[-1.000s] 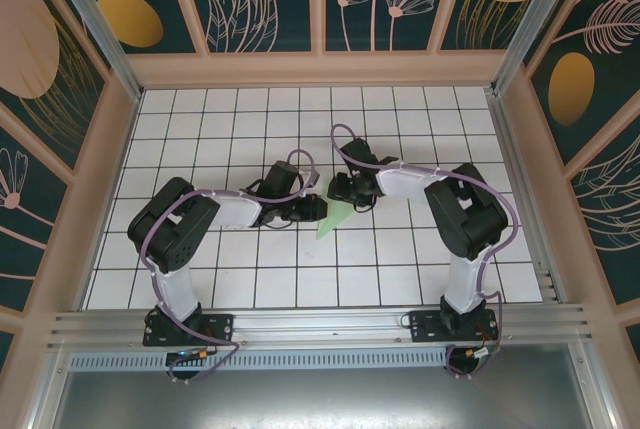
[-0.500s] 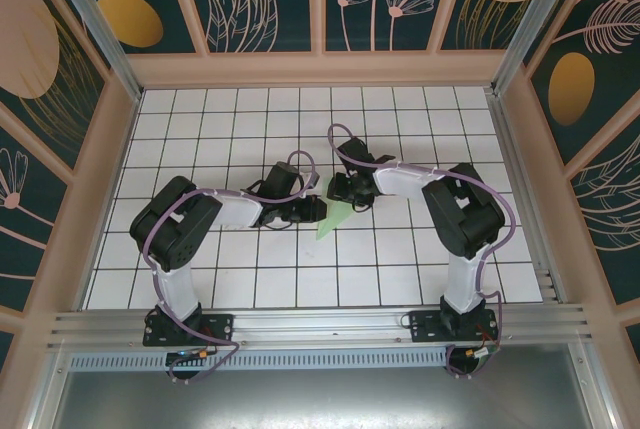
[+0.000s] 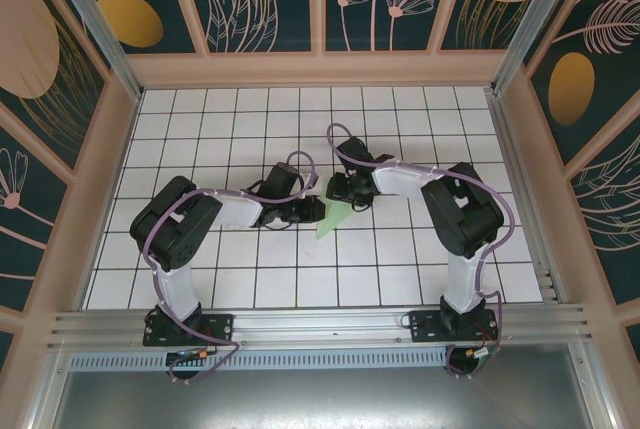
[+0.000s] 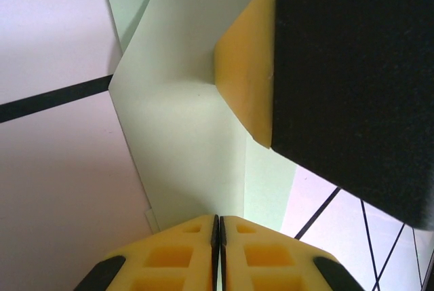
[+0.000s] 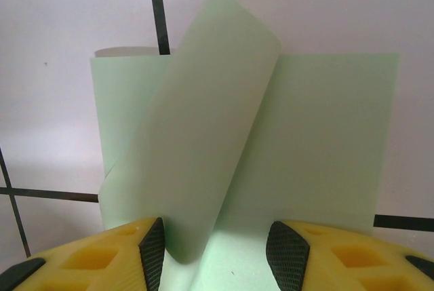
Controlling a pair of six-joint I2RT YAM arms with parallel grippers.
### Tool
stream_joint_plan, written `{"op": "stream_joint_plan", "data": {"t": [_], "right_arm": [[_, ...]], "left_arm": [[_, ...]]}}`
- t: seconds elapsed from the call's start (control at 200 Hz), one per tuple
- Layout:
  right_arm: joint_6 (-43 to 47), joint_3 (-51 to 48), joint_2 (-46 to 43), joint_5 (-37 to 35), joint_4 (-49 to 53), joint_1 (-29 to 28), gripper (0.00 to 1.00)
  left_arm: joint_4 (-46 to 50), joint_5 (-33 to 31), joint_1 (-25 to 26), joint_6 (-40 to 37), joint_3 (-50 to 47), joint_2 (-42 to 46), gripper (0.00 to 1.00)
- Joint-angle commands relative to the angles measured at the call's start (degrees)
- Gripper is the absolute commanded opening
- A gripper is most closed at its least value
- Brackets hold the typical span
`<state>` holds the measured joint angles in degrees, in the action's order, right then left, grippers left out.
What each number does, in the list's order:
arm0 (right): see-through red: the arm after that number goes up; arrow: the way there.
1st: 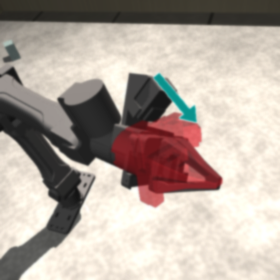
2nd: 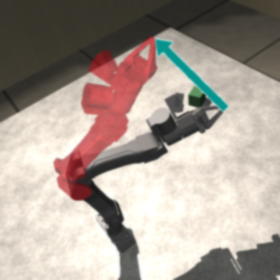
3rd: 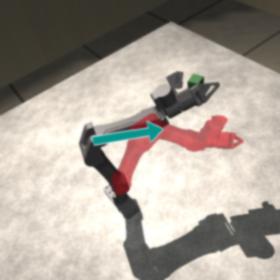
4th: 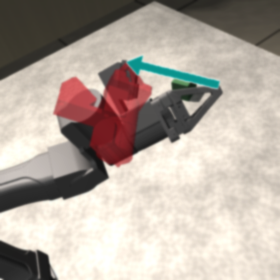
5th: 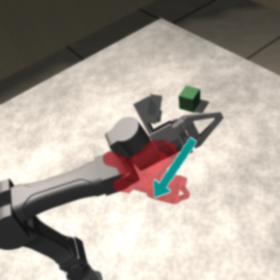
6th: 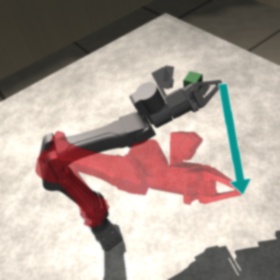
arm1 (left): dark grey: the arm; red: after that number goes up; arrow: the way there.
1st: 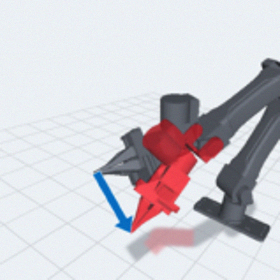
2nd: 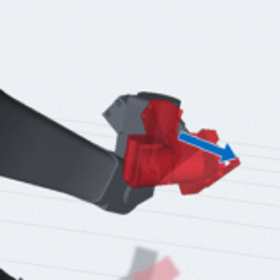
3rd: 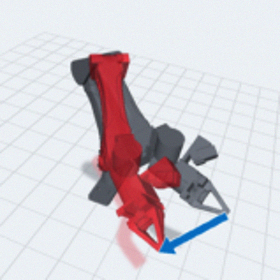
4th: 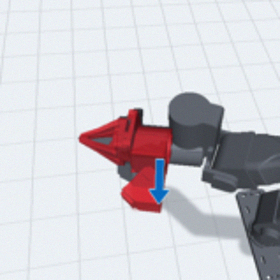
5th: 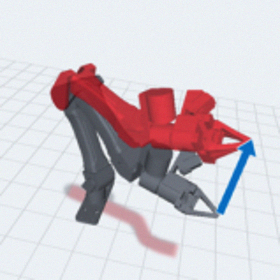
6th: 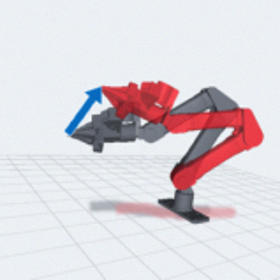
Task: Fold a paper plane with a square sheet of paper (pick it up from the middle)
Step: Fourth fold the wing at the center of the table.
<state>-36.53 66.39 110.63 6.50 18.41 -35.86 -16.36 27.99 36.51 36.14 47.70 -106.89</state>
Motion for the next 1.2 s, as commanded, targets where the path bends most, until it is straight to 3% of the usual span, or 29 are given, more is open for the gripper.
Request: {"op": "stream_joint_plan", "data": {"t": [0.0, 0.52, 0.731, 1.196], "right_arm": [[-0.1, -4.7, 11.3, -0.4, 4.7, -1.5, 0.52], [-0.7, -3.1, 6.8, 0.0, 5.5, -1.4, 0.52], [-1.5, -1.8, 0.1, 2.3, 4.8, -0.4, 0.50], [-1.7, -2.0, -13.5, 6.0, -0.9, 2.2, 0.48]], "left_arm": [[2.1, -0.5, 0.1, -0.2, 0.6, -0.9, 0.13], [7.7, -1.8, 0.1, -1.9, 0.8, -3.0, 0.06], [11.0, -2.8, 0.1, -3.9, 0.9, -3.9, 0.00], [15.5, -4.7, 0.1, -7.3, 1.3, -5.1, 0.00]]}}
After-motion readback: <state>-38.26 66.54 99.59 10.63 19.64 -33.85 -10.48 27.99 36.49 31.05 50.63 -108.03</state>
